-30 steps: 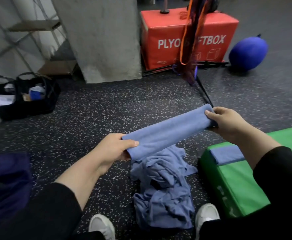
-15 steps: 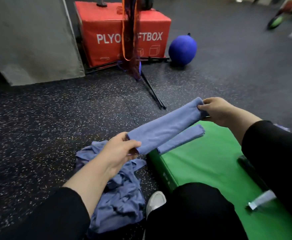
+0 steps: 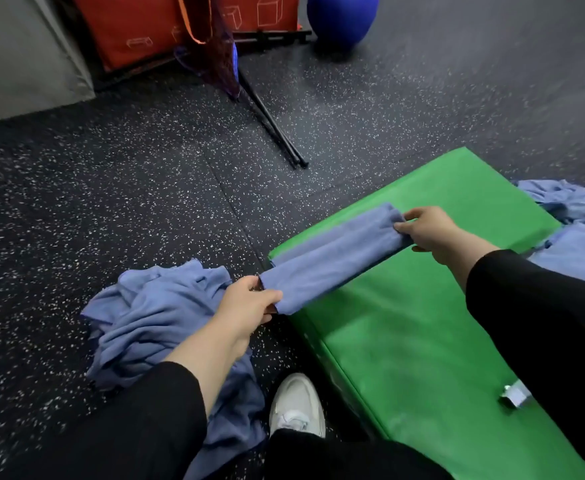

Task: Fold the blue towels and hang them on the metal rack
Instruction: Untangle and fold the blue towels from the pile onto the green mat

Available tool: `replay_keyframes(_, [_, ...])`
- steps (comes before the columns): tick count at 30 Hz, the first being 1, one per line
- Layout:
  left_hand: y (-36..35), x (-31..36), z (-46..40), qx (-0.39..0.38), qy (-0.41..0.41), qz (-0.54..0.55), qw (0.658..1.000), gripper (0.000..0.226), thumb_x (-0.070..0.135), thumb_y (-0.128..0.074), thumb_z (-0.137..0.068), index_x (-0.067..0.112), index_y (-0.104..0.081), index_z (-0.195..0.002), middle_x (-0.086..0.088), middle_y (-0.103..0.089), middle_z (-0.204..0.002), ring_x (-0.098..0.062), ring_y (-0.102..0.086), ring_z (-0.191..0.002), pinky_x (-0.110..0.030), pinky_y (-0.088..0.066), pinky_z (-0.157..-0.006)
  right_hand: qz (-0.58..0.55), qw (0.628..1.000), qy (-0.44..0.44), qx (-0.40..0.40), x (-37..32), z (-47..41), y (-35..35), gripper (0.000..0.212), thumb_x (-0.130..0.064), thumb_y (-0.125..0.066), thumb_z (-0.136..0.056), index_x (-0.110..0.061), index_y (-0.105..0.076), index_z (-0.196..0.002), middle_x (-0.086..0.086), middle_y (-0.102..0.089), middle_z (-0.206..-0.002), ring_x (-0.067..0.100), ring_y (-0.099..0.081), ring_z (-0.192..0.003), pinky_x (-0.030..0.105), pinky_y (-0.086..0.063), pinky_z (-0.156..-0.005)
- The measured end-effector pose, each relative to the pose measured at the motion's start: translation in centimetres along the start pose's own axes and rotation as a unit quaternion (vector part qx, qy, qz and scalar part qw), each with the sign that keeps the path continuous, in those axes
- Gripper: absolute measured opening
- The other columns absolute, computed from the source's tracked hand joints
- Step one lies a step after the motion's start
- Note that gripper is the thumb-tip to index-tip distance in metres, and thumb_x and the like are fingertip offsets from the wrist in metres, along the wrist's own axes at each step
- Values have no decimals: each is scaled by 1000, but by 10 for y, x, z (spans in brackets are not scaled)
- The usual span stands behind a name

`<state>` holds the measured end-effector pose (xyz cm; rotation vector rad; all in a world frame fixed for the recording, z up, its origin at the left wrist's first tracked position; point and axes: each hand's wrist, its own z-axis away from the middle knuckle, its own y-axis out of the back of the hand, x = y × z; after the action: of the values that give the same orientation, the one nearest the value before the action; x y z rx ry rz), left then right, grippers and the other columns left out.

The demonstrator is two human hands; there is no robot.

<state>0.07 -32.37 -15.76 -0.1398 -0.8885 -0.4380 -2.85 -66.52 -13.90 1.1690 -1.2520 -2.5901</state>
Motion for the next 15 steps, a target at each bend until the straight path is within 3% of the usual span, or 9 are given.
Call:
replay_keyframes(5, [-23,-3,-48,6,3,13,1000,16,2,-68,-90,10,-63,-103,-5,-60,-85,-13,-54,-63,-24,-47,-60,22,1000,-9,16,13,-45,-14,36,-13,-67,-95,2,-61,-128,16,-61,-98,27,-57,-85,26,-43,-55])
replay_keyframes(9, [-37,1,-77,36,-8,15,999,15,2,-70,-88,12,-62,-96,-4,-56,-81,-15,-52,-63,-23,-46,-53,23,999,4,27,10,-76,-19,40,-12,-66,-96,3,-58,-132,17,-61,-101,20,-54,-73,11,-40,-43])
replay_keyframes(12, [-42,-2,-92,55,-11,1,998,16,4,-72,-87,12,-62,-98,-6,-60,-86,-20,-54,-69,-26,-48,-57,30,999,18,30,7,-94,-24,43,-16,-69,-95,0,-59,-133,22,-66,-118,22,-57,-93,23,-43,-73])
replay_keyframes(15, [-42,-8,-102,83,-9,-46,995,24,17,-79,-83,19,-60,-97,-9,-67,-95,-23,-61,-76,-35,-54,-68,36,999,6,15,7,-106,-31,43,-22,-71,-94,-3,-62,-131,18,-67,-118,26,-62,-102,29,-45,-84])
